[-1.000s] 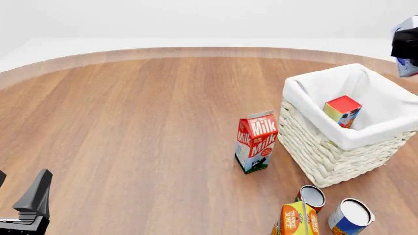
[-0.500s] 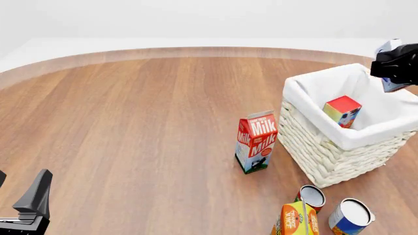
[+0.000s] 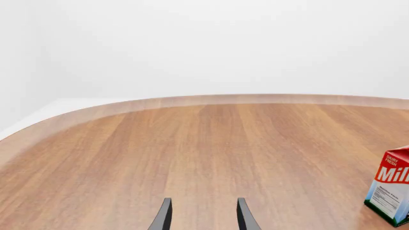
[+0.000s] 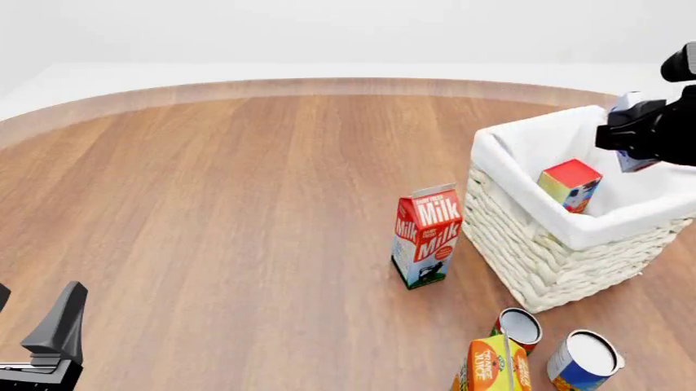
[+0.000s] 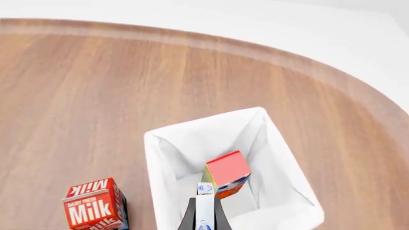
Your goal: Pick up the cream cheese box and the butter, and put them in the basket.
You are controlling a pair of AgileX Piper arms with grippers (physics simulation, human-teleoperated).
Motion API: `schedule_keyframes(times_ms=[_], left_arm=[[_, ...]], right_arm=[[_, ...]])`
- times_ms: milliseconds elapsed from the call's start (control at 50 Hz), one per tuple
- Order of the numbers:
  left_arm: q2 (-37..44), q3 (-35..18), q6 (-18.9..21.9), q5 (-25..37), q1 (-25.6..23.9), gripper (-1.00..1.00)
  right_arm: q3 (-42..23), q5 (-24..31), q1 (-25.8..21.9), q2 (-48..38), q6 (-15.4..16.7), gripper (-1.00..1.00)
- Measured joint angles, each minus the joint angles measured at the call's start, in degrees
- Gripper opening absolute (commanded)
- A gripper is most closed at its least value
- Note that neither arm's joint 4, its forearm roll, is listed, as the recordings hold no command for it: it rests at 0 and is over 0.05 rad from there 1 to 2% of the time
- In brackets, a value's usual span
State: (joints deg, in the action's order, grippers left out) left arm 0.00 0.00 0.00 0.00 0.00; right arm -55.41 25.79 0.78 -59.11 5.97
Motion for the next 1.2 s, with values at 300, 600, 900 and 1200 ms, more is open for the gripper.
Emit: schedule_keyframes(times_ms=[300,600,900,1200], left_arm=[[0.0,0.0,0.0,0.0,0.0,1.0],[0.0,0.0,0.0,0.0,0.0,1.0],[0.0,0.0,0.0,0.0,0.0,1.0],[0.0,0.0,0.0,0.0,0.0,1.0]], right_arm=[[0.6,-1.6,-0.5,-2.0,1.3,-1.0],[-0.6,-1.9,-1.5,-4.5,2.8,-1.0],[-0.3,-2.9,-2.2,-6.4,3.6,-1.0],[0.2,-4.9,-2.6,-9.2,4.2,-1.0]])
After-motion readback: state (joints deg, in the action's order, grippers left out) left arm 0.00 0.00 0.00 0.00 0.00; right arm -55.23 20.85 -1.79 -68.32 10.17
